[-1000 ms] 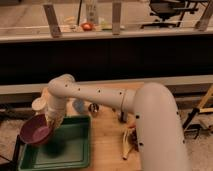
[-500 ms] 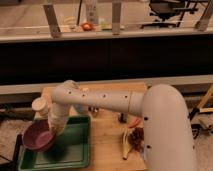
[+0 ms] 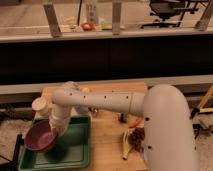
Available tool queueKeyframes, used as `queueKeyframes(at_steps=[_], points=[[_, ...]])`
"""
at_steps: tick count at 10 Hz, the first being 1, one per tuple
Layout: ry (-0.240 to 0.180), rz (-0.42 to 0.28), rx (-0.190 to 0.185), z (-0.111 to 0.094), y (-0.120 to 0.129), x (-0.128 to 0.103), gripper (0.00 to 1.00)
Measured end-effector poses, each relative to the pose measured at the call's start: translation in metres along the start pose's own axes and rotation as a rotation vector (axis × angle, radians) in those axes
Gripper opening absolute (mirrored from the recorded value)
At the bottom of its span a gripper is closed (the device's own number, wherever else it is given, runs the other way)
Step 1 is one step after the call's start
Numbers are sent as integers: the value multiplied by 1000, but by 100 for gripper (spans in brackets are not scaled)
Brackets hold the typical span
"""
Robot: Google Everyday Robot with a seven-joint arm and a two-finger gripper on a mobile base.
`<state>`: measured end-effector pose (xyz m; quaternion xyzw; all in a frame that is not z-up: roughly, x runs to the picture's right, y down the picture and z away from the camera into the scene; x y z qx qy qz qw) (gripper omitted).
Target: Stack bowls into tray
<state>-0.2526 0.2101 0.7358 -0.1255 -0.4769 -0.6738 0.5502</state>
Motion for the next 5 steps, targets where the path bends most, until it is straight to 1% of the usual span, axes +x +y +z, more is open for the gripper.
queueKeyframes(at_steps=[3,4,5], points=[[-1,2,-4,0,1,1,77],[-2,3,-5,0,1,2,80],[-2,2,-5,0,1,2,80]])
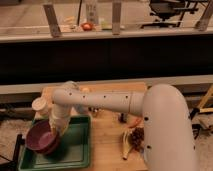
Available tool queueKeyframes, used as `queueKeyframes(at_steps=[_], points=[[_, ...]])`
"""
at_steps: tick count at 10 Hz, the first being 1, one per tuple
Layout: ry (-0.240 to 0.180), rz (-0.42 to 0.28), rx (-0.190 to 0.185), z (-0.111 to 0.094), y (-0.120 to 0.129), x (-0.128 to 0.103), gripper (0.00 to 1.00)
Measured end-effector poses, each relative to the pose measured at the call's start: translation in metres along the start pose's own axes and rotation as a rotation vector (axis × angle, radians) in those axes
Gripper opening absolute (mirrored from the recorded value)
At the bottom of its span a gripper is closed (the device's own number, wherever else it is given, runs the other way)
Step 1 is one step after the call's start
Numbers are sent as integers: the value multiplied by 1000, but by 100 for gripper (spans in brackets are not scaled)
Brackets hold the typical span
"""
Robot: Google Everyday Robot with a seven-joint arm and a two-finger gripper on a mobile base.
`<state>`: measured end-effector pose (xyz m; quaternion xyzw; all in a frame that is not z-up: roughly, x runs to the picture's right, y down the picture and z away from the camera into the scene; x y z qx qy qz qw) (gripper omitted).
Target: Stack bowls into tray
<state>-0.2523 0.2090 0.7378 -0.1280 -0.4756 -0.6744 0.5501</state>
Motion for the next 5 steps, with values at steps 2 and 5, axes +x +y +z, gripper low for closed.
queueKeyframes(at_steps=[2,5], points=[[-4,-2,0,1,0,0,80],[-10,-6,-1,1,1,0,80]])
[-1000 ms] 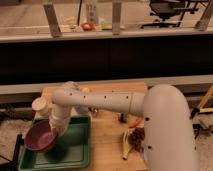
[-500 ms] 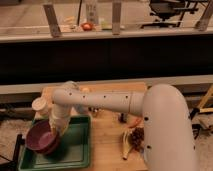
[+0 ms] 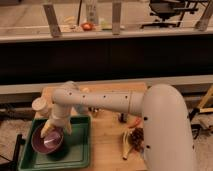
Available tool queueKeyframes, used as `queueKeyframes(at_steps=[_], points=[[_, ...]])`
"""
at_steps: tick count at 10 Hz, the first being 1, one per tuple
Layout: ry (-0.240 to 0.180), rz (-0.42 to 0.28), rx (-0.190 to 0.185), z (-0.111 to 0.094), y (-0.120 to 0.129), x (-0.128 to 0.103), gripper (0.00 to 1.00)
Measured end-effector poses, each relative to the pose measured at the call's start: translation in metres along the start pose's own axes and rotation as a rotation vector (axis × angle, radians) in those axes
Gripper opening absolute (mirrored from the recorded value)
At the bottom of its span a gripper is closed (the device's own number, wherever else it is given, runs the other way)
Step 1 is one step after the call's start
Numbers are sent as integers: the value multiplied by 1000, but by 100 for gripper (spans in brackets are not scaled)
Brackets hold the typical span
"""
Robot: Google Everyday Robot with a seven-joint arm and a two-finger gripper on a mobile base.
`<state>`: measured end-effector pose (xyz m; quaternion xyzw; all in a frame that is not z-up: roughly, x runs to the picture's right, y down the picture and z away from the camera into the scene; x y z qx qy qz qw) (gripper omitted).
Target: Stack bowls into tray
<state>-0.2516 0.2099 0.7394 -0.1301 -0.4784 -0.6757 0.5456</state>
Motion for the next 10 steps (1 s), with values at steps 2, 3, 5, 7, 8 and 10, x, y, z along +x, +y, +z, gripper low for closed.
queueKeyframes(at_steps=[2,3,5,7,8,10], points=[[4,-1,-6,-4,0,1,80],[8,-2,-9,-8,-1,2,80],[21,1,-10,-14,0,3,80],[38,4,-6,-20,3,4,80],[42,4,-6,-22,3,5,80],[47,2,-9,-28,2,7,80]])
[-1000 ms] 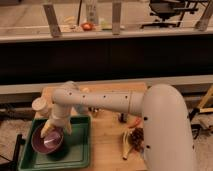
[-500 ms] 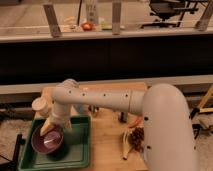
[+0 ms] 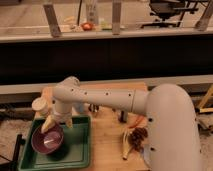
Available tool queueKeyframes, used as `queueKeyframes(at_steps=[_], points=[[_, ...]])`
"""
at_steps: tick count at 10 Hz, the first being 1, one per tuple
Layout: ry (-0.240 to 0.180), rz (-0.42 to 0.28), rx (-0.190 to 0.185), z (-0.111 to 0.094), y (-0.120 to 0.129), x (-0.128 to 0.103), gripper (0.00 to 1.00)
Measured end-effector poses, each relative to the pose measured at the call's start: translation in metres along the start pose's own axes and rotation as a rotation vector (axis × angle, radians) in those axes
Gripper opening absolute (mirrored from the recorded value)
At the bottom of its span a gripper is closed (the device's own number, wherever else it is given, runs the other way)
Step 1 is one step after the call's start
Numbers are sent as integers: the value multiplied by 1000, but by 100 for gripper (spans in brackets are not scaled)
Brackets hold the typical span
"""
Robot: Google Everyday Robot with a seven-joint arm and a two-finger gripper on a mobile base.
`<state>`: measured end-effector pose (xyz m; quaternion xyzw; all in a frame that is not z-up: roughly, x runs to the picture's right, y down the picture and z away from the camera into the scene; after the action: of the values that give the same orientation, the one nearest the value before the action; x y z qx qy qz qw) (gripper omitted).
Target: Stack bowls into tray
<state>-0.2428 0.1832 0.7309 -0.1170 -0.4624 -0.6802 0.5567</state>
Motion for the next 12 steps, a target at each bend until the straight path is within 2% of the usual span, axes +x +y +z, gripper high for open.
queueKeyframes(at_steps=[12], points=[[4,8,-5,-8,-1,12,80]])
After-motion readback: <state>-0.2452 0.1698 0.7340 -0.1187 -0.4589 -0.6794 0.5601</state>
